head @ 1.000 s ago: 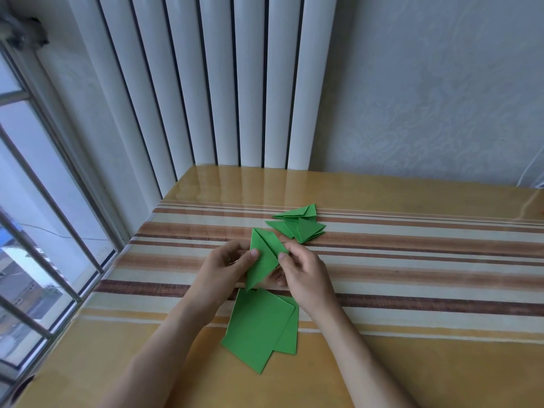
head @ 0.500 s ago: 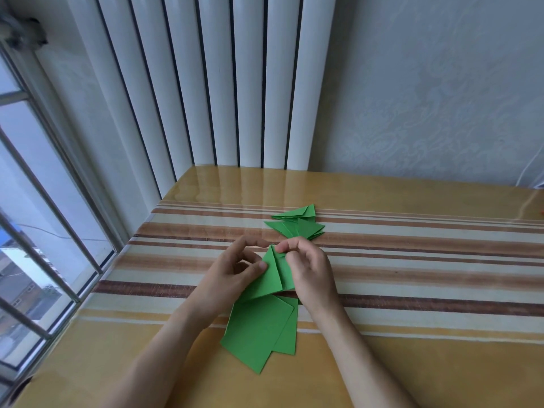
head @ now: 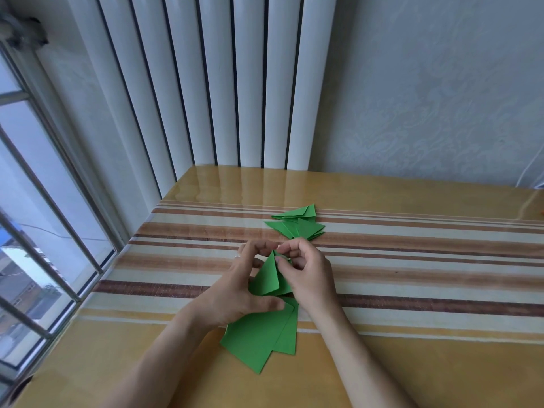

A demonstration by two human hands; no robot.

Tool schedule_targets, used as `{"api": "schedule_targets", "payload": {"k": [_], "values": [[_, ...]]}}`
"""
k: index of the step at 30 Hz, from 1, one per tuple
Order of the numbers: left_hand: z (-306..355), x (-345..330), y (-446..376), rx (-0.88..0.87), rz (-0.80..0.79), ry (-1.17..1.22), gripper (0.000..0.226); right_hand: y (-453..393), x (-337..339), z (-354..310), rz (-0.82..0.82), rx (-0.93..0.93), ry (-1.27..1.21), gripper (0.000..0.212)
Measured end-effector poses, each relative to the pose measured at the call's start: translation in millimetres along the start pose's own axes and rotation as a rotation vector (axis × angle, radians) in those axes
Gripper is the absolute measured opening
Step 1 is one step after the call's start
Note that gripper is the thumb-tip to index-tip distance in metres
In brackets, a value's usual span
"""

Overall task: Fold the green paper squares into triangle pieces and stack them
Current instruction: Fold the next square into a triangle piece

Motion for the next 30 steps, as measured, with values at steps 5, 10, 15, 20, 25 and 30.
{"api": "schedule_targets", "payload": {"k": [5, 10, 15, 20, 25, 30], "values": [[2, 0, -1, 0.038, 0.125, 0.107, 0.049, -1, 1, 0, -0.004, 0.002, -0.005, 0.017], [0, 3, 0, 0.075, 0.257, 0.119, 0.042, 0, 0, 1, -0.053, -0.004, -0.006, 0.018], [-11, 8, -2, 0.125, 0.313, 0.077, 0.037, 1, -1, -3, -0.096, 0.023, 0.032, 0.017], [-11, 11, -1, 0.219, 0.265, 0.258, 0.027, 3, -1, -6, -0.107, 0.037, 0.016, 0.019], [-7, 10, 1, 0.251, 0.224, 0.273, 0.024, 2, 1, -6, -0.077, 0.033, -0.024, 0.02], [-6, 10, 0, 0.255, 0.29, 0.218, 0.008, 4, -3, -9, -0.187, 0.09, -0.015, 0.015]]}}
Point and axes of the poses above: each hand's wrist, its own y-axis away from the middle knuckle, its own x-axis out of the back of the hand, z = x × y, the point moved 1 cm from there along -y, towards the middle knuckle, and after that the axes turned 6 degrees about -y, right-handed, at the moved point
